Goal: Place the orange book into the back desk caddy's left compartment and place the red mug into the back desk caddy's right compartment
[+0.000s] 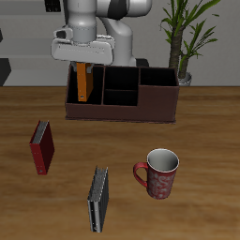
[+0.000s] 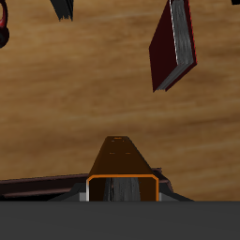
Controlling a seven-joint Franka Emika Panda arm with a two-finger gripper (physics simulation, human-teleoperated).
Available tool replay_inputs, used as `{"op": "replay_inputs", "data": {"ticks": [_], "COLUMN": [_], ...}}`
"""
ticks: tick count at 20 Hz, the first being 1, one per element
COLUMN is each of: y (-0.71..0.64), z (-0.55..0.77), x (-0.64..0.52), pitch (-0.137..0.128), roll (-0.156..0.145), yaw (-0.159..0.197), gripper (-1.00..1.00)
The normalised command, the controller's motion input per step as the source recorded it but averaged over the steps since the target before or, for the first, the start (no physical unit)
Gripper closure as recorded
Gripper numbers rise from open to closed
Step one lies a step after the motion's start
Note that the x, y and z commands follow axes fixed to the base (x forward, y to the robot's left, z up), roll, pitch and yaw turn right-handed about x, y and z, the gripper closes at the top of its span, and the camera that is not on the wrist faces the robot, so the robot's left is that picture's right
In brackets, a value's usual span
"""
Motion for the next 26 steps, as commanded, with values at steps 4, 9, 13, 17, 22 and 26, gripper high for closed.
{"op": "replay_inputs", "data": {"ticks": [4, 9, 13, 17, 22, 26], "y": [0.04, 0.07, -0.01, -0.09, -0.26, -0.05], "z": [0.03, -0.03, -0.02, -0.01, 0.00, -0.12], "x": [-0.46, -0.27, -0.28, -0.19, -0.15, -0.07], "pitch": [-0.022, 0.010, -0.011, -0.008, -0.002, 0.048], "roll": [0.011, 0.020, 0.001, -0.007, -0.043, -0.004], "yaw": [0.016, -0.009, -0.043, -0.062, -0.106, -0.112], "gripper": [1.00, 1.00, 1.00, 1.00, 1.00, 1.00]}}
